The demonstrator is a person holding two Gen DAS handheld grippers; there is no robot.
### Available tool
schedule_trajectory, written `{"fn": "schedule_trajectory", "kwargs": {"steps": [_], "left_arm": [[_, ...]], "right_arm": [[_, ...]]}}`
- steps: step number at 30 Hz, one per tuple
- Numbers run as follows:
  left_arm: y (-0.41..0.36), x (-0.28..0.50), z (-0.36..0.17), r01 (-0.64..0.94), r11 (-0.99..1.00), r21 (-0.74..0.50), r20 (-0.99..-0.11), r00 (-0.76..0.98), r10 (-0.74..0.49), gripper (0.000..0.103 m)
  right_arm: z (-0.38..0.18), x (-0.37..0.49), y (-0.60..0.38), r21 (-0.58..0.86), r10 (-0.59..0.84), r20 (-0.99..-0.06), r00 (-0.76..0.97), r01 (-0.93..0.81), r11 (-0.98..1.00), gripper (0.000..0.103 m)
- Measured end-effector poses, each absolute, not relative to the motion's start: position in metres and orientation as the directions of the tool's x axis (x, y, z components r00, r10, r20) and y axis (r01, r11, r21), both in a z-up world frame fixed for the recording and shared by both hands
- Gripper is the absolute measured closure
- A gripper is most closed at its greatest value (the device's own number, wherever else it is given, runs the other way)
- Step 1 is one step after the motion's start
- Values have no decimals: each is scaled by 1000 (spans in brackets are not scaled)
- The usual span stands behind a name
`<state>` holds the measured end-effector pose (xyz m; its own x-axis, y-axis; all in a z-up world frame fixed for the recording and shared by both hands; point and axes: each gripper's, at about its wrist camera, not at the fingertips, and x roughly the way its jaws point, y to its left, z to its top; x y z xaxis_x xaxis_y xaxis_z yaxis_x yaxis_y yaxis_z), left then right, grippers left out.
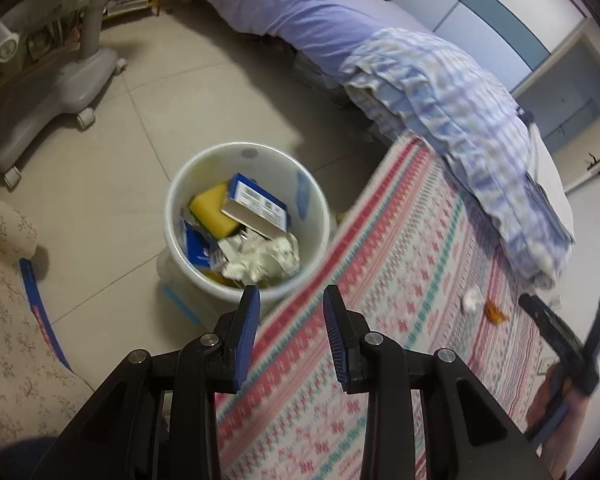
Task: Collect trash
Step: 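Move both open tools back toward the tissue and orange peel, then grasp the small white tissue with the left tool while right grasps the orange peel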
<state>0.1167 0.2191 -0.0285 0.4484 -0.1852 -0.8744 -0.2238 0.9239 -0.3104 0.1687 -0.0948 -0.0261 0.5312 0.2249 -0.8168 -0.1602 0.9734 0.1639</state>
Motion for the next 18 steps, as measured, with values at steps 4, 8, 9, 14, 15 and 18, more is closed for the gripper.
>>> {"fn": "schedule_trajectory", "kwargs": {"steps": [4, 8, 9, 14, 15, 18], "left_arm": [[188, 88, -14, -185, 938, -293, -873, 453, -183, 64], [161, 65, -1, -169, 934, -314, -871, 443, -213, 52], [156, 62, 1, -169, 929, -330, -872, 431, -232, 51], [103, 62, 21, -109, 917, -384, -867, 384, -318, 48], [89, 66, 24, -92, 923, -374, -868, 384, -314, 45], [60, 81, 27, -60, 927, -371, -872, 366, -325, 42]], "right_arm": [[-25, 163, -162, 29, 83, -821, 565, -105, 994, 45], [-57, 175, -229, -7, -1, -854, 520, -9, 1000, 45], [-64, 179, -238, -9, -9, -863, 505, 2, 1000, 45], [-85, 190, -258, 24, 32, -878, 478, -22, 999, 45], [-92, 192, -258, 22, 37, -884, 466, -36, 999, 45], [-116, 197, -255, 2, 24, -913, 408, -56, 998, 54]]}}
